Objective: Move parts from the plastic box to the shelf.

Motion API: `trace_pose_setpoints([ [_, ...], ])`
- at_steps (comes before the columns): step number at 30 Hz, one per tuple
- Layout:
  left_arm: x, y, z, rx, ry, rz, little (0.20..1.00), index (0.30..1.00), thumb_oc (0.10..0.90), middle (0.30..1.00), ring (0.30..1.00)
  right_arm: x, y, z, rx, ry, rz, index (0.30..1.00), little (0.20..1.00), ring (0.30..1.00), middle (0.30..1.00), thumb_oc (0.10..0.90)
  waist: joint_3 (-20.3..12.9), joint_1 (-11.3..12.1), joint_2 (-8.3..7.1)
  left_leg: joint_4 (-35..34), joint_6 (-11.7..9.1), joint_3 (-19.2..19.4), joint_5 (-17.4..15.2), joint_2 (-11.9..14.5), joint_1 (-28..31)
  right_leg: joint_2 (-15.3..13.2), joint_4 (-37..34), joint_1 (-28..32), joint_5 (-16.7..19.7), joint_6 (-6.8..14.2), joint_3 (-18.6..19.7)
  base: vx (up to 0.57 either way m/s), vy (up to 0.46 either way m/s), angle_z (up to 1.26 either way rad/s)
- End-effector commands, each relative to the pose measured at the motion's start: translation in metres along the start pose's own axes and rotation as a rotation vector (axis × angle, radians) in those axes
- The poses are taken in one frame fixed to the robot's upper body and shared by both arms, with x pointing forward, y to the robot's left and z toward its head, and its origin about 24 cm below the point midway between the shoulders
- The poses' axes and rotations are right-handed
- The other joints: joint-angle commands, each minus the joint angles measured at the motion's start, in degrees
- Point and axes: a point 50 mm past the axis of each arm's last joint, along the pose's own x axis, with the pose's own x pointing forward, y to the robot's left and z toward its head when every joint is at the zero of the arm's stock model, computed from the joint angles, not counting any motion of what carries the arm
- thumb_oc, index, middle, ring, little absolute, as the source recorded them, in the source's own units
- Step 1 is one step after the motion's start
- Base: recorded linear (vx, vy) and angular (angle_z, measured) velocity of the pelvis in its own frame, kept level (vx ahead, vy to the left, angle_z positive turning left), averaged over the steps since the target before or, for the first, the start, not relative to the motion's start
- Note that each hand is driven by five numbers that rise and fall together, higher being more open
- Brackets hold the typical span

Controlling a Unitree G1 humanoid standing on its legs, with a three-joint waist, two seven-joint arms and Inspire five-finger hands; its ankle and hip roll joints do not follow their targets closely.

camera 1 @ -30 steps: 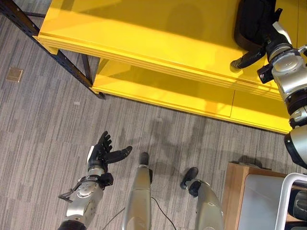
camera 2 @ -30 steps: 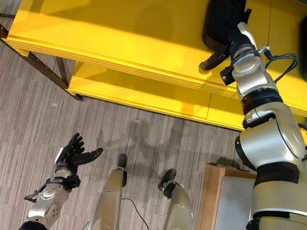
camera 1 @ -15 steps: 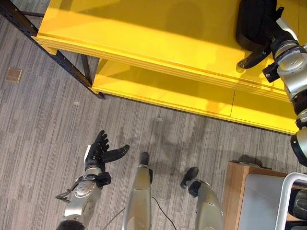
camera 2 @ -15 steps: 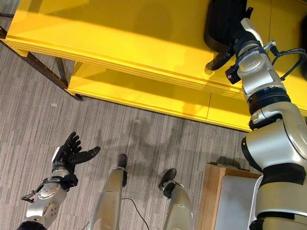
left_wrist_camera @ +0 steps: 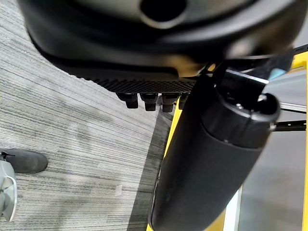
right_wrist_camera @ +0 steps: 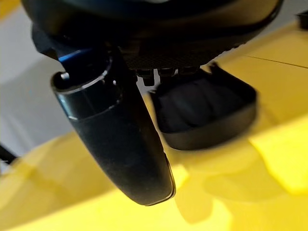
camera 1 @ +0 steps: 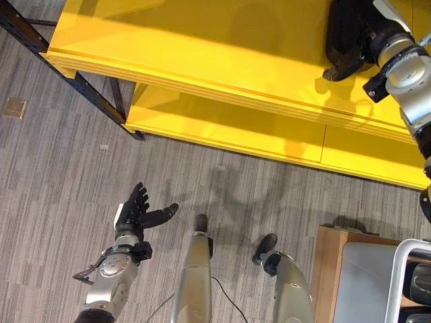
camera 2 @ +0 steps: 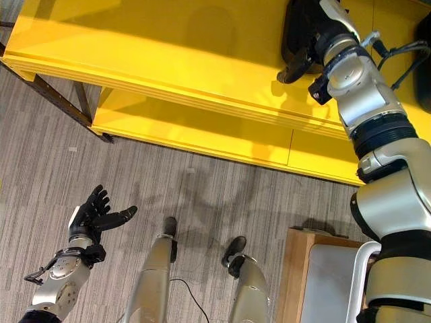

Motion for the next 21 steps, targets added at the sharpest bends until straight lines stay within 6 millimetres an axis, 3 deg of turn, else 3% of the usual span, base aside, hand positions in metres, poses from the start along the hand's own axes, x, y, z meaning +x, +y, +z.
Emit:
trace_pose_setpoints([
  [1, -0.001, 0.018, 0.031, 0.038, -0.161, 0.014, 1.000, 1.000, 0.900, 1.000, 1.000, -0.008, -0.070, 0.035, -0.031, -0.153, -0.209, 1.000, 1.000, 1.000, 1.000, 0.900, -2.3, 0.1, -1.61, 2.4, -0.8, -0.4, -4.4, 0.3, 0.1, 1.7, 2.8, 8.7, -8.8, 4.0, 2.9, -0.02, -0.004, -0.03],
  [9, -0.002, 0.019, 0.036, 0.064, -0.177, -0.004, 1.000, 1.000, 0.900, 1.000, 1.000, -0.030, -0.054, 0.042, 0.041, -0.336, -0.145, 1.000, 1.000, 1.000, 1.000, 0.900, -3.3, -1.2, -1.66, 1.4, -1.0, -0.3, -4.1, 0.4, 2.1, 1.9, 1.6, 10.2, -8.7, 4.0, 3.0, -0.02, -0.012, -0.06],
  [13, -0.004, 0.021, 0.033, 0.060, -0.166, -0.004, 1.000, 1.000, 0.900, 1.000, 1.000, -0.050, -0.040, 0.023, 0.064, -0.366, -0.088, 1.000, 1.000, 1.000, 1.000, 0.900, -4.1, -1.9, -2.04, -0.3, -1.0, 0.0, -3.4, 0.8, 4.1, 2.5, -0.4, 11.7, -7.9, 4.0, 2.7, -0.02, -0.001, -0.01],
  [14, -0.005, 0.021, 0.032, 0.055, -0.164, -0.004, 1.000, 1.000, 0.900, 1.000, 1.000, -0.055, -0.035, 0.016, 0.087, -0.368, -0.080, 1.000, 1.000, 1.000, 1.000, 0.900, -4.3, -2.2, -1.99, -1.7, -0.7, 0.2, -1.3, 0.7, 4.2, 2.5, -1.9, 11.9, -6.2, 3.7, 2.2, -0.07, -0.008, -0.02],
  [19, -0.009, 0.020, 0.024, 0.049, -0.139, -0.011, 1.000, 1.000, 0.900, 1.000, 1.000, -0.083, -0.013, -0.019, 0.235, -0.343, -0.053, 1.000, 1.000, 1.000, 1.000, 0.900, -5.2, -3.0, -2.29, -5.1, -0.8, 0.6, 0.2, 0.9, 7.6, 2.9, -5.9, 15.1, -4.8, 4.0, 1.6, 0.01, -0.018, -0.03],
  [21, -0.011, 0.018, 0.015, 0.014, -0.120, -0.003, 1.000, 1.000, 0.900, 1.000, 1.000, -0.105, 0.013, -0.048, 0.396, -0.293, -0.067, 1.000, 1.000, 1.000, 1.000, 0.900, -6.0, -4.0, -2.03, -8.3, -0.7, 1.0, 1.3, 0.8, 10.3, 3.0, -9.2, 17.5, -3.5, 4.4, 1.3, 0.03, -0.011, -0.06],
])
